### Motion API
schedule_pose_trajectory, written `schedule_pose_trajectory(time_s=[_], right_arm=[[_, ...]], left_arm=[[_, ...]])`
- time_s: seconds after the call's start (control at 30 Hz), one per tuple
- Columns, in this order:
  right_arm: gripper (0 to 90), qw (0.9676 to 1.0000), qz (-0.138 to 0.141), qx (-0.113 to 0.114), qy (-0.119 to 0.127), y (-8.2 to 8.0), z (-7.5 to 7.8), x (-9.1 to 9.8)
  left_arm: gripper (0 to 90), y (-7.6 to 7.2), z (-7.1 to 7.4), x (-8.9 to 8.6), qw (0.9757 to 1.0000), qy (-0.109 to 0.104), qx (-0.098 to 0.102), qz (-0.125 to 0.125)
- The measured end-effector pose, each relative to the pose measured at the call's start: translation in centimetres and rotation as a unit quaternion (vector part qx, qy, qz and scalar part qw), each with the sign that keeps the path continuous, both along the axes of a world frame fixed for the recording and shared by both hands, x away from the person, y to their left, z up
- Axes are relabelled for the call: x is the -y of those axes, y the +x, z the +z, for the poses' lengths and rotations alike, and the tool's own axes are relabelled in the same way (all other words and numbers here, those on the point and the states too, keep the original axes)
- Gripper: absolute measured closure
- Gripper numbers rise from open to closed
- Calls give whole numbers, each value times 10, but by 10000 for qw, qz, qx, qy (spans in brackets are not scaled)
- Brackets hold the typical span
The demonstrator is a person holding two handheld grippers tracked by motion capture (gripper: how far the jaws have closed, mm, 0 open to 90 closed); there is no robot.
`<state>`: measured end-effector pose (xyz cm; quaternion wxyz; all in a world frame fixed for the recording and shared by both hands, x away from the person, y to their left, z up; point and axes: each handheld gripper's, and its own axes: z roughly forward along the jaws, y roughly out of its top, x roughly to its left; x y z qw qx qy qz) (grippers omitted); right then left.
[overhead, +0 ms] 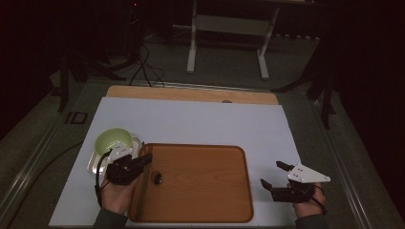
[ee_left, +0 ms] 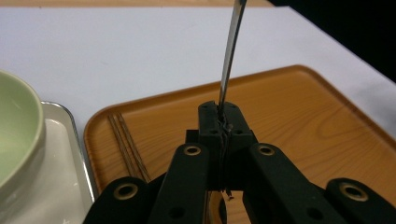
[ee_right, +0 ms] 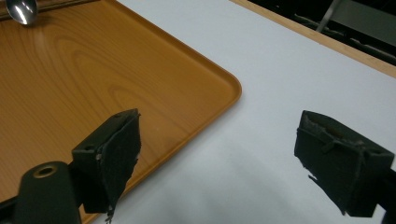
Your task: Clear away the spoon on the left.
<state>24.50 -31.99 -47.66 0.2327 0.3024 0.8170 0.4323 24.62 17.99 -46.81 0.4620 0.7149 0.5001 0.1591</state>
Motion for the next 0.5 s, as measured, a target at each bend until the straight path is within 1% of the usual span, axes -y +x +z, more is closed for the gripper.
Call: schedule_pose_trajectory(time_s=[0.03, 0.1, 0.17, 0.27, 0.33, 0.47, 0.5], right_arm=[[144, 10000, 6, 7, 1, 0, 0, 0], [144, 10000, 6, 5, 1, 0, 0, 0], [144, 10000, 11, 3, -4, 0, 0, 0], [144, 10000, 25, -6, -16, 0, 0, -1], [144, 10000, 27, -10, -16, 1, 0, -1], [144, 10000, 28, -16, -15, 1, 0, -1], [144, 10000, 28, -16, -13, 1, 0, -1]], left_arm=[[898, 2, -3, 1, 10000, 35, -26, 7], [896, 5, -6, 2, 10000, -9, 9, 22], [894, 7, -7, 3, 10000, 54, 50, 55], [888, 12, -10, 4, 9999, 103, 87, 14], [887, 15, -12, 5, 10000, 33, 51, -28], [874, 17, -18, 7, 9999, 2, -89, -137], [869, 17, -20, 7, 9997, -75, -125, -176]])
